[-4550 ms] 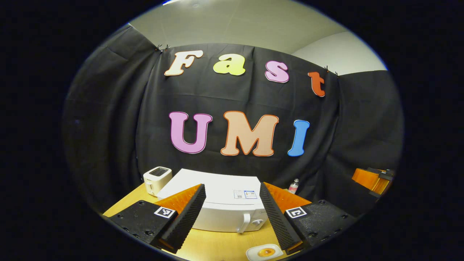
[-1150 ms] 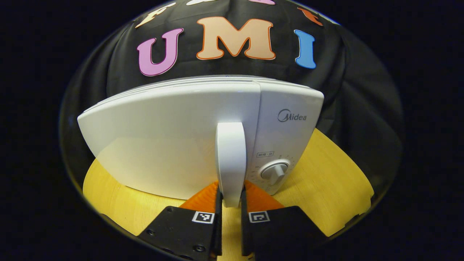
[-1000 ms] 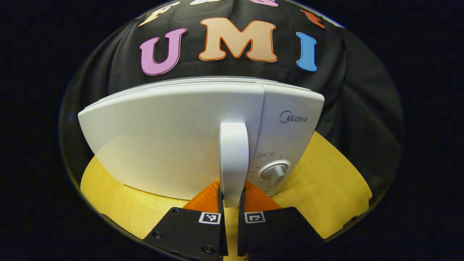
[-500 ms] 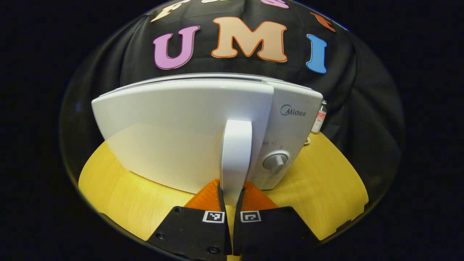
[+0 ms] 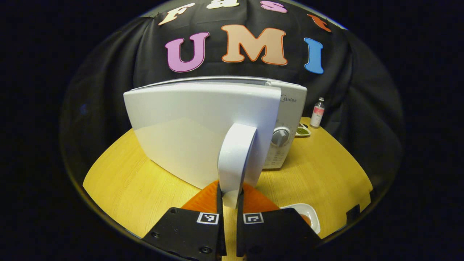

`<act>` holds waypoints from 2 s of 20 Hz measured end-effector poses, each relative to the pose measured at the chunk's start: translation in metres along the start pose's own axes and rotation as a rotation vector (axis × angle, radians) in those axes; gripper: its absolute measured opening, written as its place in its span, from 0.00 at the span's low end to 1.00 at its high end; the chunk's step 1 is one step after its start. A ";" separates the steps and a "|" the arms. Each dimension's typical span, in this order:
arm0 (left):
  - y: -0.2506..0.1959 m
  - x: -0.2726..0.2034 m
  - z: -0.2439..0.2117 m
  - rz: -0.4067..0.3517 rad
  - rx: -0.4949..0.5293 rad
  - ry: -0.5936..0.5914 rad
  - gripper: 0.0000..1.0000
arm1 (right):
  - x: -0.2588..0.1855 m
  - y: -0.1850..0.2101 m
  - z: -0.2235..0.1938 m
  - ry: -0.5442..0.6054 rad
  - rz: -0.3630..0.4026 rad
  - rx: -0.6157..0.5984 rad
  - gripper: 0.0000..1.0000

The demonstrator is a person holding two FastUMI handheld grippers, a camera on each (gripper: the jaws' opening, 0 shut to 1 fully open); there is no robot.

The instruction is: Open the microwave oven with the left hand, put the food in, and close the microwave oven.

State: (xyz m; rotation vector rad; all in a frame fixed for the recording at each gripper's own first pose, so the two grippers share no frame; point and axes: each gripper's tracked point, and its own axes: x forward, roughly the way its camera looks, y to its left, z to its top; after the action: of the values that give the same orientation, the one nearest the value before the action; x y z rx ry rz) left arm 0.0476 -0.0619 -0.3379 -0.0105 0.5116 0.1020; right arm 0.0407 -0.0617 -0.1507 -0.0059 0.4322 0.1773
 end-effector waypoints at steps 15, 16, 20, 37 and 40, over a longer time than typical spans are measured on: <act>0.096 -0.098 -0.042 0.263 -0.247 -0.020 0.39 | 0.015 0.012 -0.111 0.249 0.171 -0.079 0.95; 0.103 -0.104 -0.043 0.281 -0.261 -0.026 0.49 | 0.015 0.014 -0.118 0.265 0.185 -0.084 0.98; 0.135 -0.137 -0.053 0.370 -0.319 -0.041 0.75 | 0.022 0.022 -0.143 0.312 0.222 -0.116 0.92; 0.288 -0.175 -0.032 0.538 -0.366 -0.101 0.84 | 0.063 0.055 -0.271 0.583 0.101 -0.108 0.99; 0.304 -0.184 0.001 0.544 -0.379 -0.176 0.89 | 0.073 0.058 -0.288 0.610 0.056 -0.117 0.99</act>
State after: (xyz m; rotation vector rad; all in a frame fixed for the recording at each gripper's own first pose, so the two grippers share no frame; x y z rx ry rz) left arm -0.1418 0.2233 -0.2422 -0.2317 0.3020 0.7251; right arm -0.0237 -0.0049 -0.4415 -0.1661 1.0306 0.2557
